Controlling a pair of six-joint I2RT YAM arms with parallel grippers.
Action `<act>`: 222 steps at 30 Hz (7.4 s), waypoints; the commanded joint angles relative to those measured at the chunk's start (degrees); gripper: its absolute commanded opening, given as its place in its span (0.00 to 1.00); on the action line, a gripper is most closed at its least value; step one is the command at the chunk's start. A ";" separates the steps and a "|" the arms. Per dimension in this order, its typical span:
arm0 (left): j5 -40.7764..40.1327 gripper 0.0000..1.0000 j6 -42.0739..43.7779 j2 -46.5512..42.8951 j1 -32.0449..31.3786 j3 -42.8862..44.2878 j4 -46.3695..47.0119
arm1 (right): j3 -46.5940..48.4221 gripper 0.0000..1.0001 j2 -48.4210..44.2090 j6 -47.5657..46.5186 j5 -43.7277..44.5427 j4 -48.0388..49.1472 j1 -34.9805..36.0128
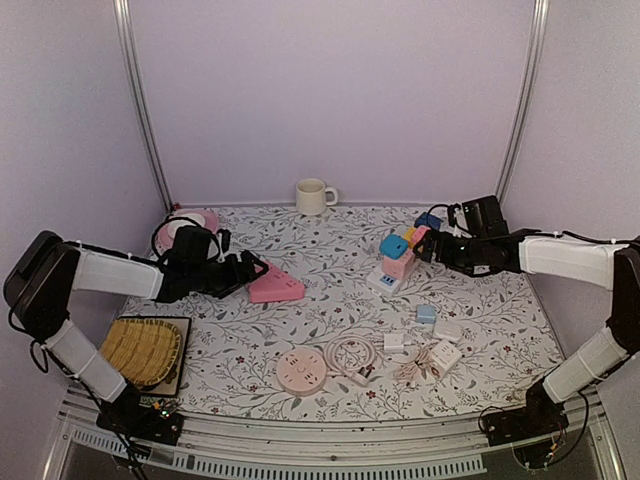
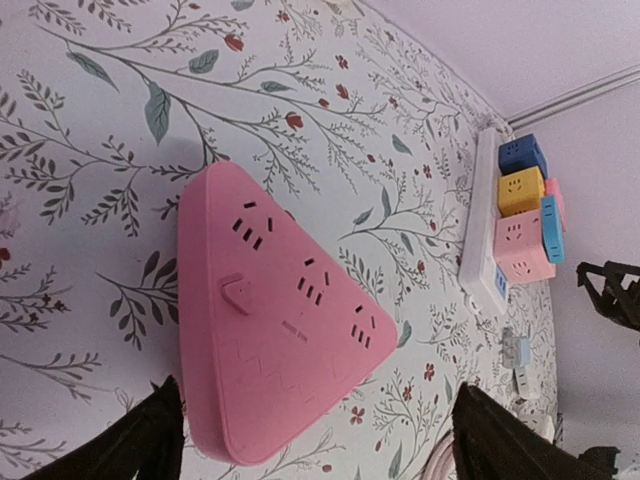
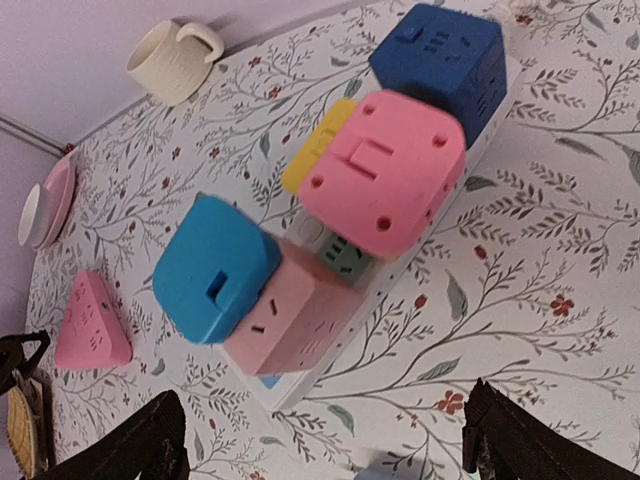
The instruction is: Pull the plug off the socket
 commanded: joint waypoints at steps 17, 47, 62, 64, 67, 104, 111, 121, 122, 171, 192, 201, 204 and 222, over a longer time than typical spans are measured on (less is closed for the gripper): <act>-9.26 0.93 3.44 -9.32 -6.75 -2.81 -5.99 | 29.63 0.99 27.65 -2.31 -7.57 1.49 -14.17; -10.04 0.91 3.40 -14.64 -9.31 -5.60 -8.08 | 50.10 0.84 44.56 -9.76 6.38 -12.99 -9.50; -8.14 0.89 1.88 -11.67 -10.90 -6.38 -4.65 | 52.50 0.74 43.07 -16.09 -1.63 -12.70 5.54; -7.58 0.89 1.63 -11.06 -11.25 -6.24 -3.91 | 53.16 0.74 43.48 -16.97 -2.30 -12.58 8.05; -5.27 0.89 0.75 -9.77 -11.63 -6.39 -1.49 | 53.92 0.74 43.82 -17.95 -3.09 -12.67 11.22; 14.47 0.58 -11.23 9.85 -18.06 2.52 16.94 | 11.70 0.65 21.26 8.68 -30.22 19.50 9.68; 10.84 0.55 -11.32 10.64 -18.91 2.83 13.42 | 12.13 0.63 24.23 13.92 -32.96 25.28 11.19; 7.87 0.51 -11.32 10.29 -19.68 1.46 11.37 | 10.57 0.64 25.52 15.98 -28.72 24.69 11.41; 7.75 0.49 -11.32 10.31 -19.76 1.45 11.26 | 10.72 0.64 25.77 16.21 -28.98 24.76 11.45; 5.34 0.42 -11.43 11.74 -20.02 -0.70 9.49 | 4.09 0.11 28.37 45.46 -43.43 68.35 13.30; 6.55 0.47 -8.85 8.60 -20.35 -0.03 8.89 | -2.18 0.12 14.01 17.53 -25.97 26.12 1.94; 6.24 0.67 -7.10 6.31 -20.46 0.87 7.83 | -2.51 0.17 13.01 7.48 -18.21 13.93 -4.11; 5.69 0.67 -6.51 5.61 -20.45 1.26 6.82 | -1.83 0.24 13.35 6.13 -16.98 12.08 -4.89; 5.64 0.48 -7.06 4.91 -20.45 1.44 6.89 | -0.96 0.58 9.01 2.58 -12.89 6.60 -4.90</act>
